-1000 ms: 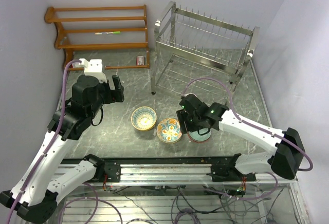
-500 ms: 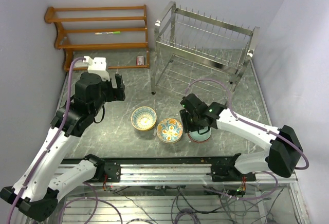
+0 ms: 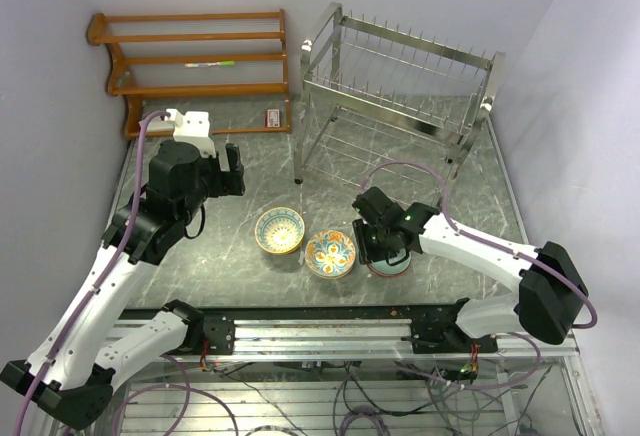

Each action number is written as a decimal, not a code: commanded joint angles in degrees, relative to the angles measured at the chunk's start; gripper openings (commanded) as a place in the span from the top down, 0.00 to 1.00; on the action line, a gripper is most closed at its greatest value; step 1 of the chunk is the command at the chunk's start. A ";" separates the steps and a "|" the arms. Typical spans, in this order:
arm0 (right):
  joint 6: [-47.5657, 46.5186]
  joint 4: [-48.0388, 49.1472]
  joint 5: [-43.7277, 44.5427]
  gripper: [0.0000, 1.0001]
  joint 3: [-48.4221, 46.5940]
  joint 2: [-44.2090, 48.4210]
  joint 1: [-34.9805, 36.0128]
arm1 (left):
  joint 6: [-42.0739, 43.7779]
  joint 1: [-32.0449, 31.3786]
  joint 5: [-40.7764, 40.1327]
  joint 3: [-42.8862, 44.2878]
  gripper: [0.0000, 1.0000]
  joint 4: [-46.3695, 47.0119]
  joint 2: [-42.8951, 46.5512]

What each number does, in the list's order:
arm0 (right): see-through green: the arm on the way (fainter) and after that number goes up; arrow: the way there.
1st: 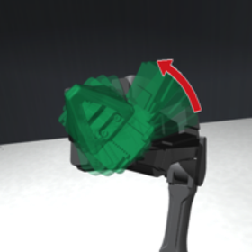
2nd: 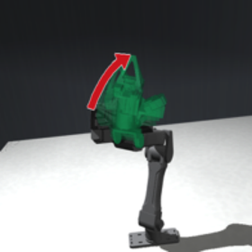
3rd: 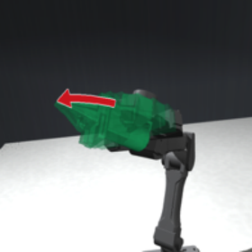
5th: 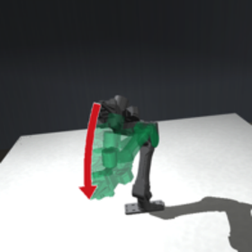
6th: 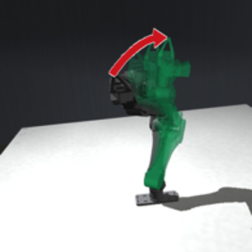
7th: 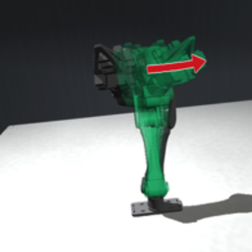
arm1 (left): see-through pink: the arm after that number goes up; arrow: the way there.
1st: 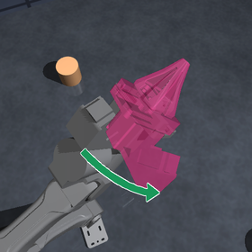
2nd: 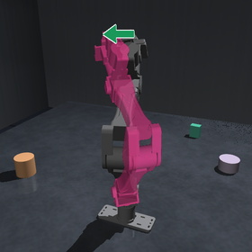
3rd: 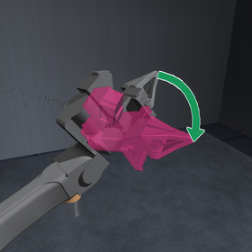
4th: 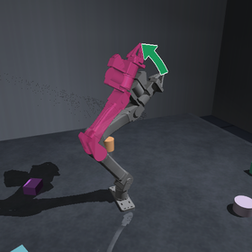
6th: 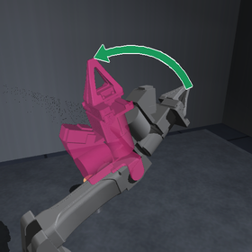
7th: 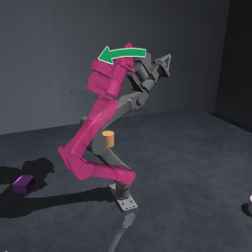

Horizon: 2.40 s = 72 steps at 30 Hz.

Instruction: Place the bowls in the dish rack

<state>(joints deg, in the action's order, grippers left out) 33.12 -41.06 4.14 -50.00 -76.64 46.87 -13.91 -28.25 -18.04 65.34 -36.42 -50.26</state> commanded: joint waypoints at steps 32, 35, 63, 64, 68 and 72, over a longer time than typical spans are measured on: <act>-2.54 5.23 -11.55 1.00 -12.81 6.20 -0.36 | -3.63 -0.28 -2.99 0.65 0.01 1.34 2.47; -1.03 11.03 -14.98 1.00 -11.92 6.03 -0.51 | -3.07 -0.26 -3.31 1.63 0.01 1.01 2.11; 24.07 64.98 -29.79 1.00 3.26 -2.30 -10.23 | 3.97 -0.31 -2.86 9.12 0.01 2.59 -3.83; 24.95 66.58 -30.41 1.00 3.12 -3.47 -10.68 | 4.32 -0.25 -2.92 9.31 0.01 2.71 -4.00; 28.04 74.05 -30.58 1.00 3.10 -7.56 -11.90 | 5.79 -0.29 -3.13 10.28 0.01 3.36 -4.60; 31.15 81.59 -29.34 1.00 3.26 -11.08 -13.83 | 8.00 -0.22 -3.07 12.36 0.01 3.38 -5.95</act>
<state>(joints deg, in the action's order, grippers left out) 59.53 25.76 -25.30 -46.65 -86.02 34.87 -8.97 -28.25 -20.43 74.39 -35.31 -55.42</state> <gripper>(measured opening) 0.037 0.989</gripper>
